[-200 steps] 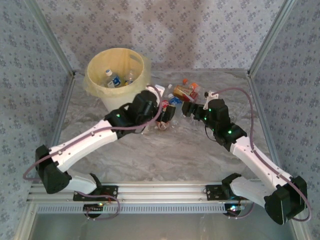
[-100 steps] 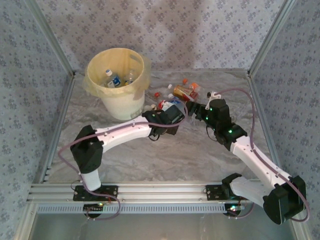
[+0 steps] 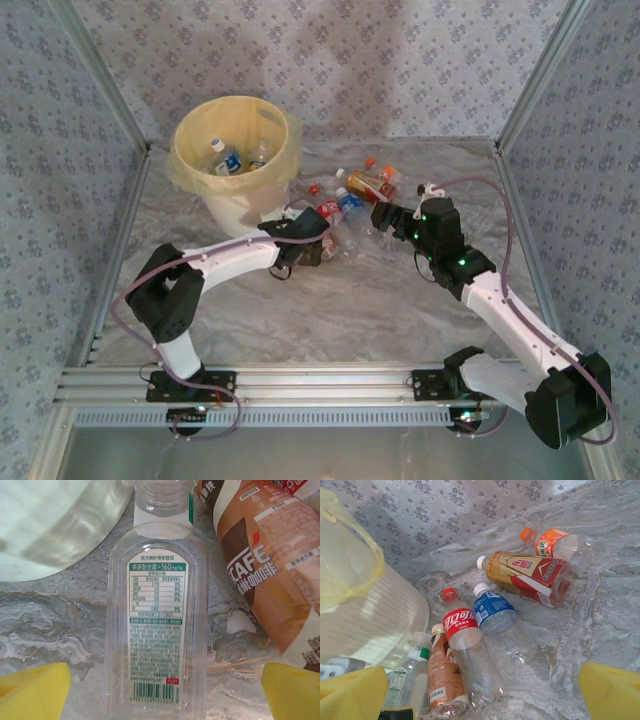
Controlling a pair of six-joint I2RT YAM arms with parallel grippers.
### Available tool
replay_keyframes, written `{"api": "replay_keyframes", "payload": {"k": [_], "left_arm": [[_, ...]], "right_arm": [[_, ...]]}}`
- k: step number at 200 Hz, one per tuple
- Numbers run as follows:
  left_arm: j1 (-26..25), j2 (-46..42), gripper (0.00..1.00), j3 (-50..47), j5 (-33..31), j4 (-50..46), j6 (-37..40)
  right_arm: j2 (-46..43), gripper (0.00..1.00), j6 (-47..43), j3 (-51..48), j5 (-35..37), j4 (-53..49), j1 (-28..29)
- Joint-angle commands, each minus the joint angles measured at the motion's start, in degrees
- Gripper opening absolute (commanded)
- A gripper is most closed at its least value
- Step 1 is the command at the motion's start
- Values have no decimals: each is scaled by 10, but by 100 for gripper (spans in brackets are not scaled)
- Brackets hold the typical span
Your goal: Put the plastic bottles in the bin
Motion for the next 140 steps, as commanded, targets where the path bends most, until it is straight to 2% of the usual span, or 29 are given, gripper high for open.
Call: {"api": "replay_keyframes", "payload": {"k": [1,39,140], "left_arm": [[16,-7,98,-15,27,50,4],[45,16,97,-21,76,96,23],[26,109,83,50,49,75,44]], "right_arm": [[-2,100,9,-5,-2,-14,-5],[-2,100,13,-6,0,-16,-7],[7,100,20,-5,-6,-16,-11]]}}
